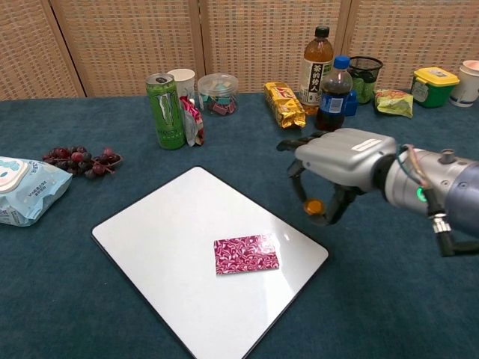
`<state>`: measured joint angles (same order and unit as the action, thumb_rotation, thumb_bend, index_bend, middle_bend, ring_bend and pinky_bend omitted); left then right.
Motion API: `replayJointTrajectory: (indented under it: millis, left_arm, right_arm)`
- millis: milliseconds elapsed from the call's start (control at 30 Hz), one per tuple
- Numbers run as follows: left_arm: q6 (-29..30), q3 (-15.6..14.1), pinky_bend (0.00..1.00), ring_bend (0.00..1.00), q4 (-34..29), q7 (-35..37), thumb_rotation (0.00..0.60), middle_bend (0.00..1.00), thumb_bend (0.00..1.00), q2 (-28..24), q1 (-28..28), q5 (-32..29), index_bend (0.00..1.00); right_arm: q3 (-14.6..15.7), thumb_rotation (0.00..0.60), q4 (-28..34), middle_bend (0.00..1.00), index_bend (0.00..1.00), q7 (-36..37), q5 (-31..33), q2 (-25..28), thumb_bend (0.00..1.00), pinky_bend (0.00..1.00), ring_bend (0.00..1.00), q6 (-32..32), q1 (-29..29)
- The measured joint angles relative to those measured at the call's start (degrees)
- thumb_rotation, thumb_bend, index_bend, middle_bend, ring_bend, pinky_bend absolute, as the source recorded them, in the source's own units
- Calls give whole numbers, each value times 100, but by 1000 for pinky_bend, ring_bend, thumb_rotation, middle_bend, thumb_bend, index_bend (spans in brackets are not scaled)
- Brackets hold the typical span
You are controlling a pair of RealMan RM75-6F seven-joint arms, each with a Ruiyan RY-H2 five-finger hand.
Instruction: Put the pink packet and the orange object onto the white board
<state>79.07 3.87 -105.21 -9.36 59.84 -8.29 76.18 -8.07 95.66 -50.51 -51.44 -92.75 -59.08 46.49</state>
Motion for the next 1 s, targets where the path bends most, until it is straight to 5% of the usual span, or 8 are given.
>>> replayJointTrajectory:
  millis: [400,800,933,1000]
  left_arm:
    - [-88,-6,0,0,42,222,600,0,0,-97,-17,7,0]
    - [-91,-15,0,0,31,256,600,0,0,-120,-20,27,0]
    - [-79,-19,0,0,28,241,600,0,0,-112,-17,29,0]
    - [-70,-17,0,0,31,244,600,0,0,-112,-13,28,0]
  right_arm:
    - [-30,600,-186,0,548,-1121,788,-1177,399,0,0,-311,705]
    - [-48,600,-312,0,540,-1097,972,-1292,392,0,0,-485,789]
    - [-19,600,-325,0,389,-1097,965,-1335,309,0,0,-515,815]
    - [3,600,-340,0,229,-1103,972,-1347,245,0,0,-542,820]
